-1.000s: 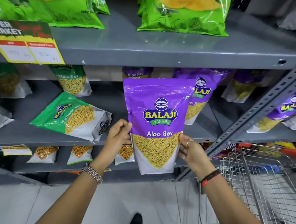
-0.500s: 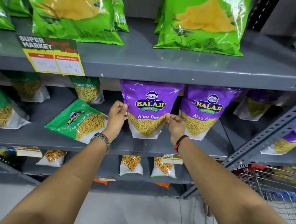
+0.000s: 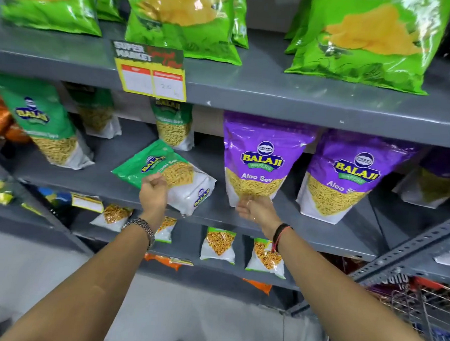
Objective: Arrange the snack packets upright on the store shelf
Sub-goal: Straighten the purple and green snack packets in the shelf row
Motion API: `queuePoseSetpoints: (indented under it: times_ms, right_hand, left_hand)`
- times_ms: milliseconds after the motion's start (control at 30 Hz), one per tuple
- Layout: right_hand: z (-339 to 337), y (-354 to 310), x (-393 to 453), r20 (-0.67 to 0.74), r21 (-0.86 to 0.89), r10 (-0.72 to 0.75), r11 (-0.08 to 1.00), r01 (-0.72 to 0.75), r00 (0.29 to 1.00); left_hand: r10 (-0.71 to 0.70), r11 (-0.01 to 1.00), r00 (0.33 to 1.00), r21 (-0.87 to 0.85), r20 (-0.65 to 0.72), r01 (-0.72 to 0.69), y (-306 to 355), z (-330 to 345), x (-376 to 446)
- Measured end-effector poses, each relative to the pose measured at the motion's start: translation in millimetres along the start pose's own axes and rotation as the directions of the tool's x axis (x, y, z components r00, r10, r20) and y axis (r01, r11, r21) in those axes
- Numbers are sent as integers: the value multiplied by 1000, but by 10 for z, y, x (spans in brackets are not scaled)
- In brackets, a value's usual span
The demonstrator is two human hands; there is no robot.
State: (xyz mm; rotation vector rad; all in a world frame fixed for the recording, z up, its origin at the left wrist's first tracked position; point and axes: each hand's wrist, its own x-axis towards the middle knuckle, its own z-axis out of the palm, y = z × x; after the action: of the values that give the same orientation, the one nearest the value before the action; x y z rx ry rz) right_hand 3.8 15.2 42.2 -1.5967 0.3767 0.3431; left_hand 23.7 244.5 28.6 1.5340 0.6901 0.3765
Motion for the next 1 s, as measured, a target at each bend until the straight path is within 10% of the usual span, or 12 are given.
queuePoseSetpoints:
  times_ms: [267, 467, 733, 1000]
  right_hand:
    - [1104, -596, 545, -10, -636, -369, 720, 279, 929]
    - [1591, -810, 1225, 69, -881, -176, 451, 143, 982]
    - [1613, -747, 1335, -134, -672, 63, 728, -137, 989]
    - [1546, -253, 797, -253, -660, -131, 748, -72, 959]
  left_hand:
    - [-379, 922, 918, 130, 120, 364, -44, -628, 782]
    - [-553, 819, 707, 128, 441, 560, -238, -665, 1077]
    - [-525, 799, 661, 41, 536, 600, -412, -726, 1081]
    - [-453, 837, 634, 53, 627, 544, -482, -965, 1050]
